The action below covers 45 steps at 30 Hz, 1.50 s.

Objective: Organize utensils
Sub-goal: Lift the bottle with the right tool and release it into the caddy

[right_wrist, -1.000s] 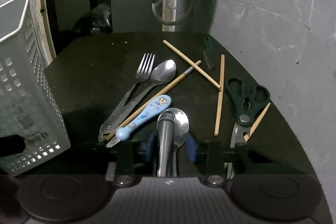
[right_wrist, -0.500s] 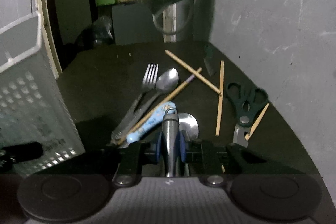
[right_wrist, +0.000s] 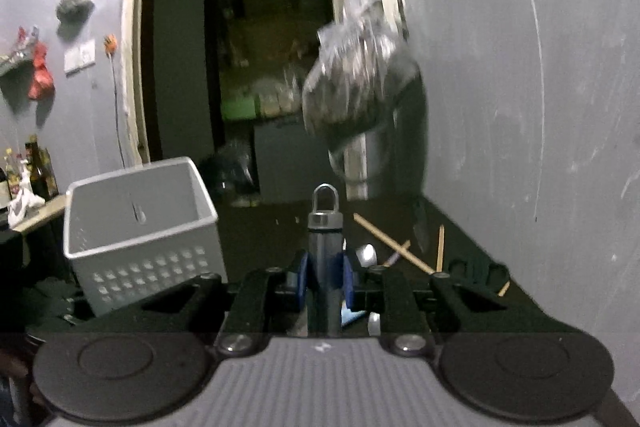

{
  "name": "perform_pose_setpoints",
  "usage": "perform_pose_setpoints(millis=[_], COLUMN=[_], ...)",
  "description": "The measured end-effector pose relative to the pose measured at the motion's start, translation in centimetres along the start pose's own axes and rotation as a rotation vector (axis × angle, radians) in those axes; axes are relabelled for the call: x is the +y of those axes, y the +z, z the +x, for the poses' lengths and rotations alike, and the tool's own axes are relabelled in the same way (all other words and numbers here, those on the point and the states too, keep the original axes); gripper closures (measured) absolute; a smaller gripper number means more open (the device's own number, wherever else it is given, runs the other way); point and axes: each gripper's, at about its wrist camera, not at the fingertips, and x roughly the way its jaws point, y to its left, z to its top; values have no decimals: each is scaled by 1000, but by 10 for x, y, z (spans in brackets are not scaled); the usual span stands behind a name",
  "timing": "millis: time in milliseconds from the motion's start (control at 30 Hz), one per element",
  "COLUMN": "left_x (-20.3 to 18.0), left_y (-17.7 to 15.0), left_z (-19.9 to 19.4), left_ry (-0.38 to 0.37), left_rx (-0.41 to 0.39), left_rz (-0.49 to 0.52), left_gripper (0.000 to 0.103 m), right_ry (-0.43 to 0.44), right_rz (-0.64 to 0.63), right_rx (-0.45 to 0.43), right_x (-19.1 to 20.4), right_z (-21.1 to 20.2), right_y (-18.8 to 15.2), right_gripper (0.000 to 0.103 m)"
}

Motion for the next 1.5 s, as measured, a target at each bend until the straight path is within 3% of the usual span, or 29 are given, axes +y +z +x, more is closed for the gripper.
perform_pose_setpoints(millis=[533,767,967,1100,1333,1500], left_x=[0,-3,-4,-5,-5,-5], left_y=[0,0,0,0,0,0], left_z=[0,1,-1,-2,-2,-2], left_ry=[1,6,6,8,7,7], left_rx=[0,1,0,0,0,1], left_rz=[1,7,8,9,8,10], left_gripper=[21,21,21,21,21,21], right_ry=[-41,-56,33,106,158,199], right_rz=[-65,-166,-258,-293,-284,-242], right_rx=[-95,-266,-468,-474,-464,-403], right_x=[24,53,90,108,119,114], right_z=[-19,-45,-62,-47,-17,3], right_y=[4,50,54,60,63,60], right_gripper=[83,83,83,83,83,83])
